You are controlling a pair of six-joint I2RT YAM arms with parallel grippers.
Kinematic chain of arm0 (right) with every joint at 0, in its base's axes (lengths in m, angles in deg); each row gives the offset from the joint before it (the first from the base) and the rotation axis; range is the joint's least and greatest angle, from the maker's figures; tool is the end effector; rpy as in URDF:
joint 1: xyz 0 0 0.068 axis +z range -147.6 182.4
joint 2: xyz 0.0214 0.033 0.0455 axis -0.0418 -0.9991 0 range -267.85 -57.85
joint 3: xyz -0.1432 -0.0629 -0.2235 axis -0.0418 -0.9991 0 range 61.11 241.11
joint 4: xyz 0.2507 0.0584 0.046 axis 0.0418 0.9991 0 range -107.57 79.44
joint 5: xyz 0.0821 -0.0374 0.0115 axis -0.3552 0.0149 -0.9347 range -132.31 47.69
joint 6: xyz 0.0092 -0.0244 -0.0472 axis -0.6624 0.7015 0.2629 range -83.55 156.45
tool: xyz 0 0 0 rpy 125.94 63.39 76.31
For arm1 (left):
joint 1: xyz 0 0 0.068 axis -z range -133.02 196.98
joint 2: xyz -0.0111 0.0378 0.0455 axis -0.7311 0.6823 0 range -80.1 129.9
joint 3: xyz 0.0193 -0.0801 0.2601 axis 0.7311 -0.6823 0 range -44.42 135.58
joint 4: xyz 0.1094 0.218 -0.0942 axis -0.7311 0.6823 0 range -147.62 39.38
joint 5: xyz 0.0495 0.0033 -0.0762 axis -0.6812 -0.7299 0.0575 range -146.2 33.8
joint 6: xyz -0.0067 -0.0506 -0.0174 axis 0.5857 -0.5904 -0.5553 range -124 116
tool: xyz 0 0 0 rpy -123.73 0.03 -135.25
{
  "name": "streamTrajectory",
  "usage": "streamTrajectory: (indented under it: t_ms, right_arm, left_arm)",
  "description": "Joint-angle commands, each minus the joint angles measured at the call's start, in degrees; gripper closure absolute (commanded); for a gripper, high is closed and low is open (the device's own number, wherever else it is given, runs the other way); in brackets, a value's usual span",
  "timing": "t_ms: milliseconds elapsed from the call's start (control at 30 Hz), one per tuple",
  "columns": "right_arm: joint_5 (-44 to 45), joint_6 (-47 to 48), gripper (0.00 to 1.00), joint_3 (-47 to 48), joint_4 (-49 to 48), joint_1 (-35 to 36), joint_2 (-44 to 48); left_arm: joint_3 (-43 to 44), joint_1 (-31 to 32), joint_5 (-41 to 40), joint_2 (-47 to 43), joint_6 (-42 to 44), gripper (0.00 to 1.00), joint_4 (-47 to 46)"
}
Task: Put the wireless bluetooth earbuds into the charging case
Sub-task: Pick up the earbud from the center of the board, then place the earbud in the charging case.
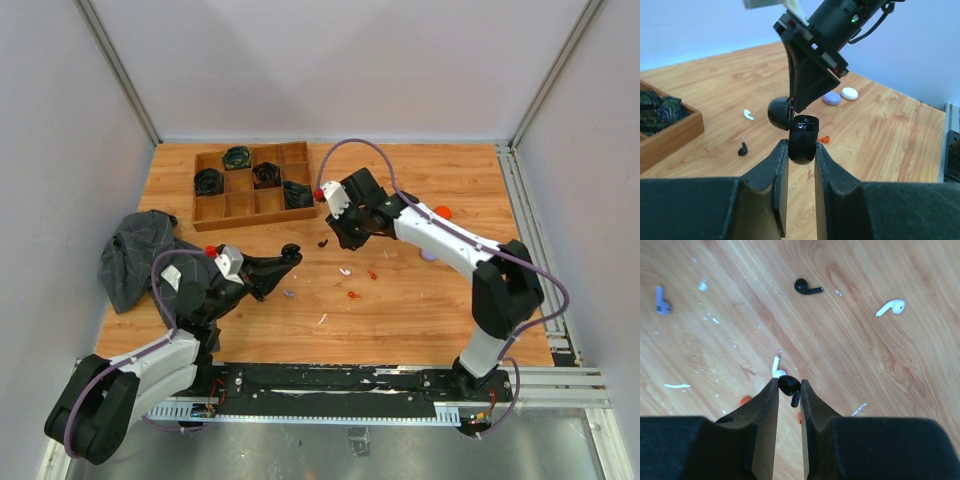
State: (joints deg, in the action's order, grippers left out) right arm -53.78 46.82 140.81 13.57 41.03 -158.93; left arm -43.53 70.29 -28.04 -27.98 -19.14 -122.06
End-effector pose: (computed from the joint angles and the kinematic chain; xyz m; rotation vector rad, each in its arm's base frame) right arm 0.2980 0.2471 0.2527 -1.1223 2.2551 0.4536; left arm 0.1409 -0.0791 0.1925 0.5259 1.3246 -0.8865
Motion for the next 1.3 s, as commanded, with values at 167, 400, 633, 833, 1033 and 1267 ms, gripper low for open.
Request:
streamTrajectory:
  t_ms: [167,400,633,833,1033,1267]
  right_arm:
    - [-1.7,-6.6,0.82,-8.5,-12.0,3.8,16.0]
    - [-0.4,-10.8,0.82,-14.5,-23.5,9.0,25.7]
    - [0.1,-14.8,0.81,-19.4,-33.6,13.3,31.3]
    - [-0.5,-15.7,0.82,-23.2,-42.2,16.3,33.1]
    - [-1.9,-17.3,0.82,-26.8,-50.6,17.5,33.3]
    - [-3.5,-17.9,0.82,-28.4,-54.9,18.3,32.4]
  left_arm:
    - [-2.2,-0.5,1.4,0.3,2.3,1.00,-13.0]
    - [-1.4,-0.5,3.8,2.6,2.6,1.00,-18.7]
    - [-0.7,-0.4,5.8,6.9,1.1,1.00,-25.9]
    - [0.1,0.1,5.4,8.6,-0.7,1.00,-27.6]
    - [0.6,1.5,5.3,9.3,-2.2,1.00,-28.7]
    - [0.5,1.8,5.0,9.4,-4.3,1.00,-31.0]
